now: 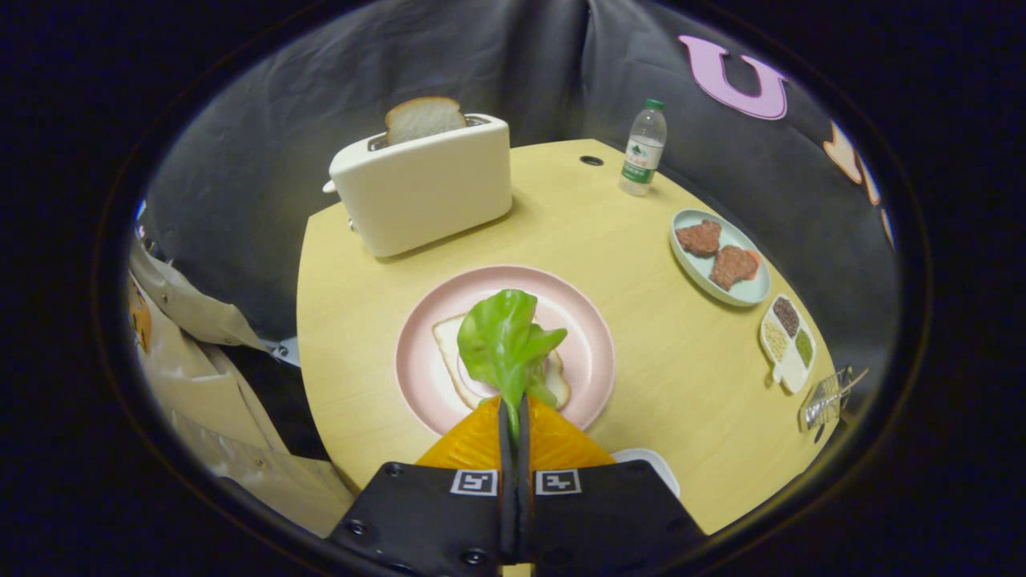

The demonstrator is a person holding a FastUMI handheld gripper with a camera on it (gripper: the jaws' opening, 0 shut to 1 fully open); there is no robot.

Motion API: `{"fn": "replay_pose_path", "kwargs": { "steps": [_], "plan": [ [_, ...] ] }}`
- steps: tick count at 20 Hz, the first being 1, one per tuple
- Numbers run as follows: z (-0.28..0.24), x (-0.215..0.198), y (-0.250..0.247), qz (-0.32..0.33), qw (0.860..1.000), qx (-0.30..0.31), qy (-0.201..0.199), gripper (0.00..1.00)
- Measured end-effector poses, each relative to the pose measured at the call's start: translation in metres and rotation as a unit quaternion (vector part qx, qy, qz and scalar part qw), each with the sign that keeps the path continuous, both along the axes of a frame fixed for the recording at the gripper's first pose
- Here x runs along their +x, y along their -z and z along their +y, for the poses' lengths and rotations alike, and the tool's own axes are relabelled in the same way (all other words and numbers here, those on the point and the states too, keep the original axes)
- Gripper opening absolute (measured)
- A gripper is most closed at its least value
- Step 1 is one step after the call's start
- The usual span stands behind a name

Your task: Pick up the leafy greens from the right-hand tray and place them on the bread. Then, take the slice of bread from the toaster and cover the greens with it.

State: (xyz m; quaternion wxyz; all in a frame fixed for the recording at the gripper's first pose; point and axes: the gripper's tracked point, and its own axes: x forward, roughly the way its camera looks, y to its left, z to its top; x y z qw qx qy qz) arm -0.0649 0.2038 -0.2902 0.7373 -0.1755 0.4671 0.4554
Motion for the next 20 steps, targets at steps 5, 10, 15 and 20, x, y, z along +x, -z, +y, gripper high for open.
{"fn": "replay_pose_path", "kwargs": {
  "steps": [5,10,15,20],
  "plan": [
    [0.033,-0.002,0.008,0.009,1.0,0.006,-0.018,0.05],
    [0.052,-0.004,0.016,0.021,0.999,0.003,-0.027,0.05],
    [0.055,-0.002,0.032,0.02,0.999,-0.013,-0.032,0.27],
    [0.06,0.01,0.028,0.002,1.0,-0.006,-0.016,0.61]
  ]
}}
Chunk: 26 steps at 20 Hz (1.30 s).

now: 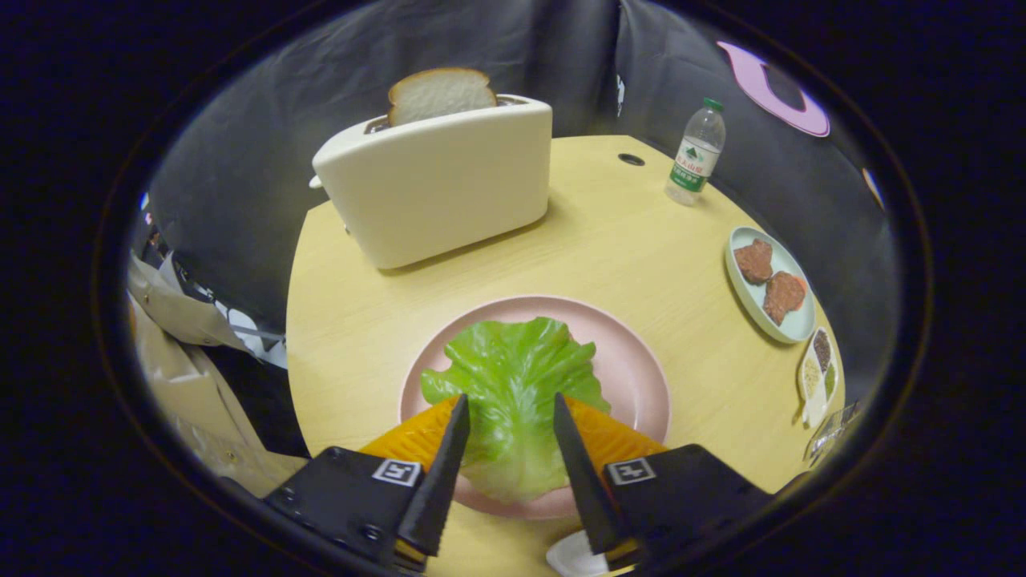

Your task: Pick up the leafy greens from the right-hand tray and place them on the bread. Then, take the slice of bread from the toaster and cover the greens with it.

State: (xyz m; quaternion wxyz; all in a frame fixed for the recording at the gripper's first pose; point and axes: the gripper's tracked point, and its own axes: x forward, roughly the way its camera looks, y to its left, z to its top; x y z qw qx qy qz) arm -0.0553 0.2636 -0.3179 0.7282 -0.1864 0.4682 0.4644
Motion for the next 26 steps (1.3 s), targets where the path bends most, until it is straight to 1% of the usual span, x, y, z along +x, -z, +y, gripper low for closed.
{"fn": "replay_pose_path", "kwargs": {
  "steps": [3,7,9,14,17,21,24,26],
  "plan": [
    [0.001,0.008,-0.009,-0.01,1.0,0.007,0.019,0.77],
    [0.021,0.025,-0.045,-0.033,0.997,0.04,0.053,0.99],
    [0.039,0.032,-0.069,-0.046,0.995,0.063,0.062,0.99],
    [0.083,0.042,-0.113,-0.069,0.992,0.089,0.06,0.99],
    [0.117,0.044,-0.127,-0.075,0.989,0.109,0.063,0.99],
    [0.158,0.046,-0.144,-0.078,0.987,0.132,0.054,0.99],
    [0.186,0.047,-0.154,-0.063,0.985,0.149,0.062,0.99],
    [0.203,0.05,-0.161,-0.05,0.982,0.162,0.078,0.98]
  ]
}}
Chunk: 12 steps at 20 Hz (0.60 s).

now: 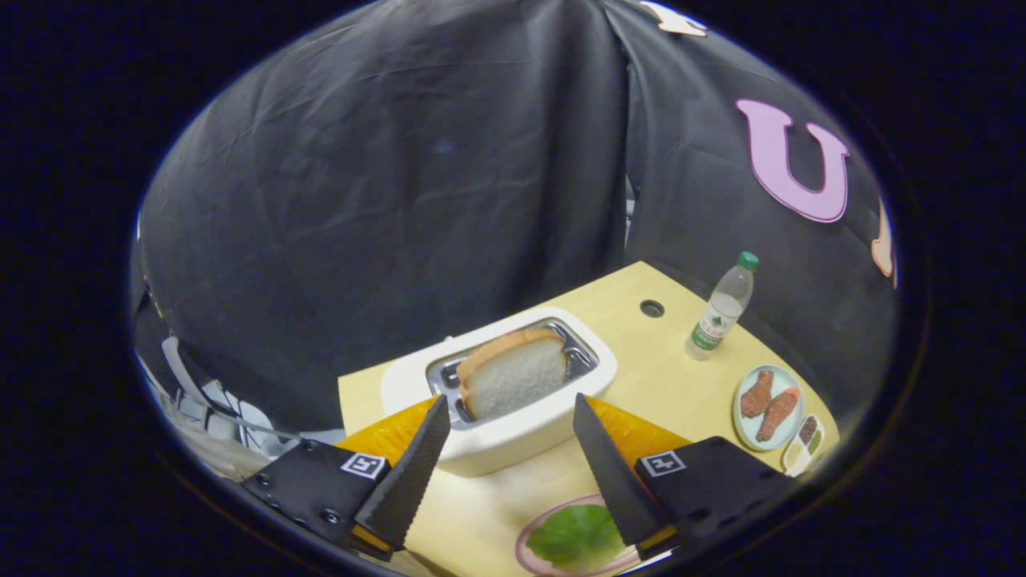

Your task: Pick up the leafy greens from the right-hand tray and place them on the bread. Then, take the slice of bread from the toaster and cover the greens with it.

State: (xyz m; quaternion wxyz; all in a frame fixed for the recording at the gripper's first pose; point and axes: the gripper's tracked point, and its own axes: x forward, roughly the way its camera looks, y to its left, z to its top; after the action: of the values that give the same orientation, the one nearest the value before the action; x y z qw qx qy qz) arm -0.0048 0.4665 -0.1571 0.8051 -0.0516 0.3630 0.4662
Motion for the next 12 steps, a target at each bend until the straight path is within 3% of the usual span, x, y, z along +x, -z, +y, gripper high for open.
{"fn": "replay_pose_path", "kwargs": {
  "steps": [7,12],
  "plan": [
    [0.034,0.004,0.011,0.032,0.999,-0.007,0.019,0.97],
    [0.041,0.017,0.027,0.051,0.996,-0.031,0.065,0.96]
  ]
}}
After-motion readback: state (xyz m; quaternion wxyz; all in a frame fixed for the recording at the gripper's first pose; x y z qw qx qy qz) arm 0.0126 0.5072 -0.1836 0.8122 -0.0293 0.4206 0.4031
